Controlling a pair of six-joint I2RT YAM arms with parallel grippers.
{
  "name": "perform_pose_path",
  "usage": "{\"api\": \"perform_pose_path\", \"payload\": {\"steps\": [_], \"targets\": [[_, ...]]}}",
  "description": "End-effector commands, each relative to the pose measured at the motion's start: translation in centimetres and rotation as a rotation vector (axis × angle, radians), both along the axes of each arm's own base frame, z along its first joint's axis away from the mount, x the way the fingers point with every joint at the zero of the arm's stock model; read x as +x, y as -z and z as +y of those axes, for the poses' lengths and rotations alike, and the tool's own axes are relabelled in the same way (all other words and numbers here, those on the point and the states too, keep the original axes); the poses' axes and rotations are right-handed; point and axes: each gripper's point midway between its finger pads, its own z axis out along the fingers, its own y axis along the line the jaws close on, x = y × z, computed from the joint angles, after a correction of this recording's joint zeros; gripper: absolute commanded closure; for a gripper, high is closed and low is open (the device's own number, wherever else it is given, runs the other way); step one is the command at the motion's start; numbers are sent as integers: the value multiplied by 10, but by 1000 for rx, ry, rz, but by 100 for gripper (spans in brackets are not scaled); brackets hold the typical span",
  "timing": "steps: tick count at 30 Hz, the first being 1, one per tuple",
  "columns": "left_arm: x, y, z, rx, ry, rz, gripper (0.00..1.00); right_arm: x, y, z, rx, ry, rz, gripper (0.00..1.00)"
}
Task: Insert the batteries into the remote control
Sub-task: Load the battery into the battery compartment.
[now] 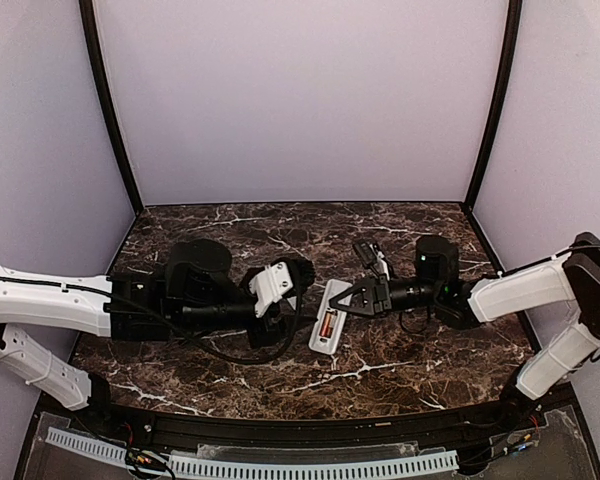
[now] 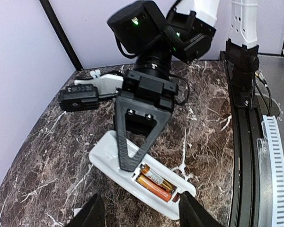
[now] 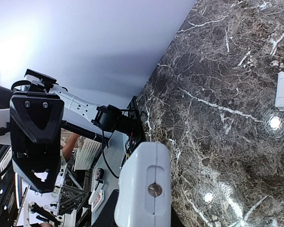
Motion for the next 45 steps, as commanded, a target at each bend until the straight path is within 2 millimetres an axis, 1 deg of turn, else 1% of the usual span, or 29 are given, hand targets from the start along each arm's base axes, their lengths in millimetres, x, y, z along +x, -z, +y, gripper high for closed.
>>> {"api": "perform_pose_path", "payload": {"steps": [1, 5, 10, 16, 19, 26, 33, 45], "targets": [[-13, 24, 3, 156, 120, -78, 52, -5, -10, 11, 17, -56, -48, 100], [-15, 28, -1, 180, 150, -131, 58, -7, -7, 16, -3, -70, -44, 100], [-18, 37, -8, 231, 191, -197, 66, -9, -3, 22, -25, -76, -40, 100], [-17, 47, -14, 271, 215, -219, 69, -11, -2, 29, -49, -91, -50, 100], [-13, 49, -16, 284, 199, -231, 73, -11, -2, 30, -51, -97, -52, 100], [-7, 52, -17, 307, 183, -264, 74, -14, -1, 36, -61, -120, -59, 100], [-3, 63, -16, 350, 177, -282, 75, -15, -2, 37, -62, -132, -72, 100], [-4, 72, -16, 386, 192, -282, 77, -19, -2, 40, -69, -153, -76, 100]]}}
